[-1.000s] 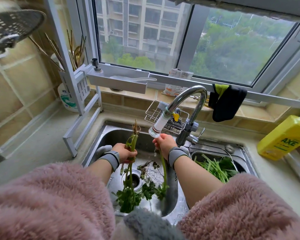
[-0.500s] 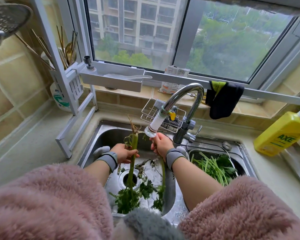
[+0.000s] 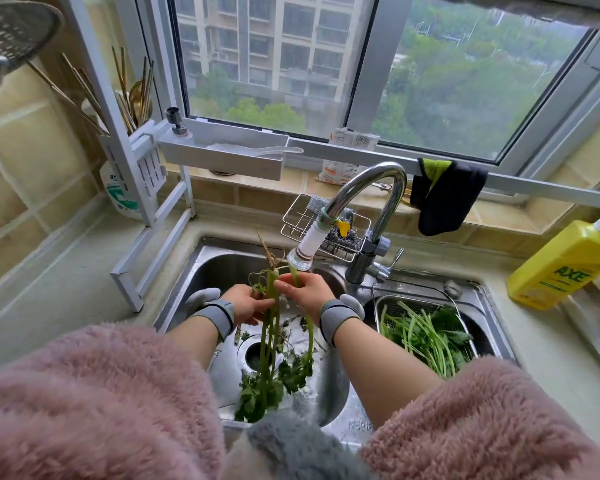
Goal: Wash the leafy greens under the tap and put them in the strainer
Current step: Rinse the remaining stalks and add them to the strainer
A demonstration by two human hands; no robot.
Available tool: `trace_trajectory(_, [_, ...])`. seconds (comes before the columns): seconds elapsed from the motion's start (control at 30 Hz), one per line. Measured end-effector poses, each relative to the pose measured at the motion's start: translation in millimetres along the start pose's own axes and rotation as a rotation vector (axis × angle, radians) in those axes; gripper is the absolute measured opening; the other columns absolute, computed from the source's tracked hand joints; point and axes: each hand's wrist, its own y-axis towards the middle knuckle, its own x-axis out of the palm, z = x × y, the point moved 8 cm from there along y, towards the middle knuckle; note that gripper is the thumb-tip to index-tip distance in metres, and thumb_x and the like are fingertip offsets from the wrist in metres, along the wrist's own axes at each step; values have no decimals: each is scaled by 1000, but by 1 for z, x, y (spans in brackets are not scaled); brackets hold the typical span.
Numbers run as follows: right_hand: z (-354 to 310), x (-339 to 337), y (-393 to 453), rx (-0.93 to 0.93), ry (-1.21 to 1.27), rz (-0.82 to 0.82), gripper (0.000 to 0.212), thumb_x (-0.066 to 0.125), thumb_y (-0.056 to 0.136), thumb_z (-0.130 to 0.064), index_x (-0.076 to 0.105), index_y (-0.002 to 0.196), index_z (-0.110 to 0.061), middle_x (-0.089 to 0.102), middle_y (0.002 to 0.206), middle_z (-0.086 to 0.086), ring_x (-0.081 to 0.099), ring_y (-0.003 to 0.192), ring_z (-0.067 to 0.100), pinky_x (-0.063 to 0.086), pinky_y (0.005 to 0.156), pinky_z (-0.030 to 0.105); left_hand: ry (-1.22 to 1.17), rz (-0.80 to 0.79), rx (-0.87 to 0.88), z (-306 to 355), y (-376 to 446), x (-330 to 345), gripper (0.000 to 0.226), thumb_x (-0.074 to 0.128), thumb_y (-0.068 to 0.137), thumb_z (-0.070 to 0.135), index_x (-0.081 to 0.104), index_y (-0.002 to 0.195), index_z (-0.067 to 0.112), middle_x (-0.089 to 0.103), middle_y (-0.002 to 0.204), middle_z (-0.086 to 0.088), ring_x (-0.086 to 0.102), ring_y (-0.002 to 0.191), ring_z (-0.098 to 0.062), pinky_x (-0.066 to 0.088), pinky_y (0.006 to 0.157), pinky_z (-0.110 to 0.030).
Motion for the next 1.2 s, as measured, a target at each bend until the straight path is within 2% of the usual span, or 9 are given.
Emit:
trace_trajectory(0.07, [-3, 2, -2, -8, -9, 8, 29, 66, 86, -19, 63, 111, -5, 64, 91, 0, 60, 89, 14, 49, 89, 30, 29, -20, 8, -1, -2, 1, 13, 58, 91, 17, 65, 88, 7, 70, 87, -7, 63, 76, -18, 48, 69, -26])
trace_trajectory(0.2, [-10, 4, -2, -63, -125, 43, 24, 67, 85, -19, 68, 105, -6, 67, 92, 4, 60, 78, 9, 46, 73, 16, 37, -34, 19, 0, -5, 2, 14, 58, 91, 14, 64, 80, 10, 69, 81, -5, 62, 71, -16, 47, 66, -25])
trace_trajectory(0.33, [-14, 4, -3, -91, -260, 81, 20, 67, 86, -21, 71, 102, -11, 63, 83, -2, 53, 66, 3, 36, 52, 0, 43, 17, 15, -3, -7, -3, 14, 58, 91, 12, 63, 78, 10, 68, 81, -9, 63, 76, -20, 52, 78, -32])
trace_trajectory(0.53, [-12, 3, -4, -138, -529, 86, 15, 59, 90, -16, 71, 97, -9, 61, 78, 9, 48, 71, 16, 35, 60, 23, 50, -18, -26, -8, -10, -6, 13, 58, 91, 13, 62, 80, 9, 68, 76, -5, 64, 75, -20, 54, 83, -34])
trace_trajectory(0.7, [3, -21, -4, -85, -689, 92, 22, 52, 95, -19, 67, 101, -4, 64, 90, 14, 52, 79, 21, 33, 64, 25, 34, -37, -114, -20, -15, -13, 15, 55, 92, 10, 60, 82, 1, 68, 74, -9, 66, 61, -17, 57, 64, -27])
trace_trajectory(0.8, [17, -42, -5, -1, -462, 139, 22, 52, 95, -14, 68, 105, -3, 69, 102, 14, 56, 78, 12, 39, 67, 19, -33, -21, -137, -25, -14, -20, 15, 55, 92, 8, 60, 82, -1, 68, 72, -11, 66, 68, -22, 57, 78, -36])
trace_trajectory(0.9, [23, -41, -7, 40, -176, 120, 20, 54, 94, -13, 66, 104, 0, 68, 86, 9, 53, 53, -5, 40, 53, 8, -69, -4, -116, -17, -15, -17, 13, 54, 93, 8, 57, 82, 1, 66, 76, -11, 64, 64, -17, 55, 71, -30])
trace_trajectory(1.03, [23, -32, -3, 34, -71, 102, 22, 54, 94, -21, 66, 76, -16, 66, 77, 2, 49, 51, 0, 36, 56, 17, -100, -5, -93, -9, -14, -8, 11, 54, 93, 9, 57, 85, 1, 65, 79, -11, 64, 71, -20, 54, 76, -33])
trace_trajectory(1.2, [24, -32, 1, 72, 13, 168, 37, 39, 99, -32, 53, 69, -18, 51, 58, 0, 50, 54, 10, 43, 64, 24, -132, -13, -83, -8, -14, -4, 9, 54, 92, 8, 58, 88, 1, 66, 79, -10, 63, 70, -18, 54, 73, -31])
